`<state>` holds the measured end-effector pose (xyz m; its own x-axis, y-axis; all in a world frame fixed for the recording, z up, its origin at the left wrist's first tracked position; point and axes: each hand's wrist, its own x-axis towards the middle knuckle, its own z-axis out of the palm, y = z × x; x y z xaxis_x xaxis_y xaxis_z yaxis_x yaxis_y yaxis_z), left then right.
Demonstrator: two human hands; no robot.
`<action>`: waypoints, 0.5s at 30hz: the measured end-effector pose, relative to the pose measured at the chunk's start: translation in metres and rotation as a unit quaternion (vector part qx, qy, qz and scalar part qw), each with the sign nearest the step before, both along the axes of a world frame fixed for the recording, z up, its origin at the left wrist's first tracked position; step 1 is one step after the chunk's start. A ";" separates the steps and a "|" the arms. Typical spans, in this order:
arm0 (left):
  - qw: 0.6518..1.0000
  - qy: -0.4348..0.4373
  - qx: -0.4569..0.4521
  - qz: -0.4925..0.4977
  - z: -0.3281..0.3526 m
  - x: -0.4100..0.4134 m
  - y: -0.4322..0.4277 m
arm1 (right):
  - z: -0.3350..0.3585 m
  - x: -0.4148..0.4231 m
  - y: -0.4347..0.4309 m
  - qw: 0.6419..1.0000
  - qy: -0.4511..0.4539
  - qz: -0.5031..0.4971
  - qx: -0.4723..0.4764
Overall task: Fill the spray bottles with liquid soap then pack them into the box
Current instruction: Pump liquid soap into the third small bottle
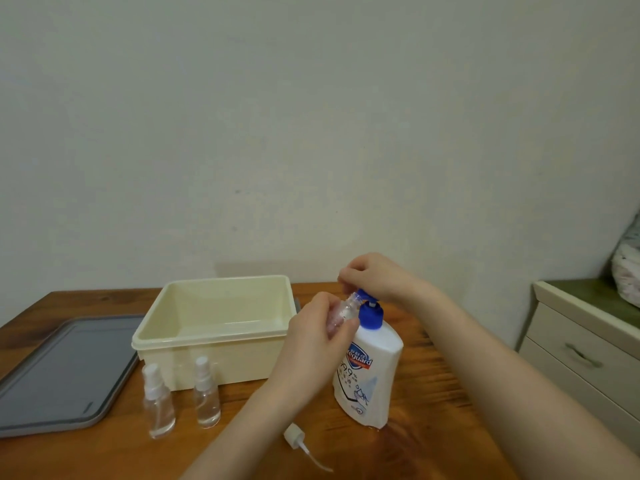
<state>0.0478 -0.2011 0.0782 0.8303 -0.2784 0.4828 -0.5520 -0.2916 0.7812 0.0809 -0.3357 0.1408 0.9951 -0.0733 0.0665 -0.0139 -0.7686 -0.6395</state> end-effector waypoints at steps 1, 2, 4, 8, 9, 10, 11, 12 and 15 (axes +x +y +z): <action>1.000 -0.008 0.007 -0.001 0.001 0.000 0.000 | 0.002 0.000 0.000 1.000 0.000 0.010 -0.015; 1.000 -0.013 0.011 -0.003 0.001 0.000 0.000 | 0.005 0.000 0.000 0.999 0.000 0.023 -0.033; 1.000 -0.016 0.014 -0.004 0.003 -0.001 0.000 | 0.010 -0.001 0.002 0.997 -0.002 0.054 -0.063; 1.000 -0.013 0.018 -0.008 0.004 -0.003 0.000 | 0.008 0.001 0.003 0.997 -0.022 0.073 -0.023; 1.000 -0.014 0.019 -0.008 0.004 -0.003 0.000 | 0.004 0.001 0.004 0.997 -0.028 0.068 0.010; 1.000 -0.016 0.022 -0.008 0.003 -0.002 0.000 | 0.000 0.001 0.005 0.997 -0.034 0.060 0.039; 0.999 -0.021 0.026 -0.007 0.002 -0.001 0.000 | -0.004 0.002 0.006 0.996 -0.042 0.051 0.055; 0.999 -0.026 0.031 -0.006 -0.001 -0.001 0.000 | -0.008 0.003 0.007 0.996 -0.052 0.042 0.061; 0.999 -0.025 0.044 -0.002 -0.008 0.002 -0.001 | -0.017 0.005 0.009 0.994 -0.073 0.021 0.076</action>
<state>0.0503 -0.2018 0.0697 0.8045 -0.3238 0.4980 -0.5912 -0.3555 0.7239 0.0856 -0.3262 0.1233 0.9782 -0.0521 0.2011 0.1173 -0.6605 -0.7416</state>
